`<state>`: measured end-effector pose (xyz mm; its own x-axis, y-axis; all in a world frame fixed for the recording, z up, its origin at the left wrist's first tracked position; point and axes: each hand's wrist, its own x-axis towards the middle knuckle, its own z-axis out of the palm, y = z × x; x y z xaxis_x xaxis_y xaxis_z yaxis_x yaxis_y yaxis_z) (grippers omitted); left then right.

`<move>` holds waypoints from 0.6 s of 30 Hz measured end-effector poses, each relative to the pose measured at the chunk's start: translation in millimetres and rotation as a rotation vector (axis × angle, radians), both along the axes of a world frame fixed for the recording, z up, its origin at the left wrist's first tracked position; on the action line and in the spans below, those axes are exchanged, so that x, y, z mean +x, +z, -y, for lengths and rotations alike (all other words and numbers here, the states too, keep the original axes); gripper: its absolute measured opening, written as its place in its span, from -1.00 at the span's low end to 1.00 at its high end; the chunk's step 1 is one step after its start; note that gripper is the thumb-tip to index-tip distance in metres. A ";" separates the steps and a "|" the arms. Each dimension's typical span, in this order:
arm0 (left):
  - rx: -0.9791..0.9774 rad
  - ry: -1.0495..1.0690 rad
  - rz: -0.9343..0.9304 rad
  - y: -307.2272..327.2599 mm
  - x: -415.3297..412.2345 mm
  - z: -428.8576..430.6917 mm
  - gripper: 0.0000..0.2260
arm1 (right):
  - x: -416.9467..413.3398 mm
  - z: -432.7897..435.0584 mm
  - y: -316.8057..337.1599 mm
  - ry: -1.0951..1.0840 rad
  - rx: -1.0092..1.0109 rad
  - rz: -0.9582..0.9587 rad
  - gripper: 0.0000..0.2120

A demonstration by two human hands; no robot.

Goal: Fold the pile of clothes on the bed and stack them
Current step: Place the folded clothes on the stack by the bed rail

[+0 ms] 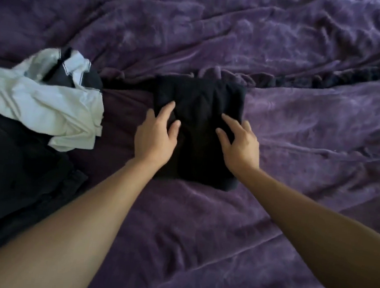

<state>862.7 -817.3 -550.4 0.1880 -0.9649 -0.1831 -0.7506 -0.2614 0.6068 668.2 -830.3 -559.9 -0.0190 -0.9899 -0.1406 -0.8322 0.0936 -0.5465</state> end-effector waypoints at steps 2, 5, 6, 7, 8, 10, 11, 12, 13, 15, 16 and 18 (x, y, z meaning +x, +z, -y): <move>0.022 -0.037 0.004 18.1 -20.3 -24.5 -0.60 | -24.2 -24.1 13.7 -0.003 0.017 -0.028 -0.62; 0.097 -0.078 0.054 42.7 -59.8 -66.7 -0.59 | -66.0 -70.0 36.9 -0.013 0.062 -0.071 -0.62; 0.115 -0.100 0.064 51.2 -74.1 -81.6 -0.59 | -80.7 -86.6 45.4 -0.016 0.078 -0.083 -0.63; 0.127 -0.126 0.068 60.0 -88.8 -96.1 -0.60 | -96.0 -103.2 54.0 -0.022 0.094 -0.096 -0.64; 0.137 -0.150 0.072 68.5 -103.3 -109.6 -0.60 | -111.7 -118.8 62.5 -0.033 0.112 -0.110 -0.64; 0.166 -0.191 0.092 85.1 -133.9 -133.6 -0.60 | -145.0 -148.5 78.2 -0.062 0.148 -0.126 -0.65; 0.180 -0.209 0.107 92.9 -149.9 -144.3 -0.60 | -161.8 -162.0 85.6 -0.073 0.161 -0.127 -0.65; 0.188 -0.229 0.119 101.2 -167.5 -154.3 -0.60 | -179.4 -175.1 93.2 -0.079 0.169 -0.127 -0.65; 0.192 -0.248 0.127 110.1 -186.3 -163.9 -0.60 | -198.0 -187.7 100.6 -0.077 0.174 -0.133 -0.65; 0.186 -0.282 0.140 127.8 -225.4 -181.1 -0.60 | -236.4 -209.6 115.4 -0.067 0.177 -0.161 -0.64; 0.177 -0.301 0.149 136.5 -246.4 -189.2 -0.60 | -257.2 -220.4 124.1 -0.070 0.177 -0.179 -0.63; 0.150 -0.338 0.160 154.3 -291.1 -205.0 -0.60 | -301.7 -242.0 143.0 -0.081 0.163 -0.217 -0.62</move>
<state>571.6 -612.4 -396.1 -0.0974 -0.9422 -0.3206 -0.8913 -0.0607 0.4493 366.5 -588.2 -416.9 -0.1446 -0.9486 -0.2815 -0.9142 0.2369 -0.3287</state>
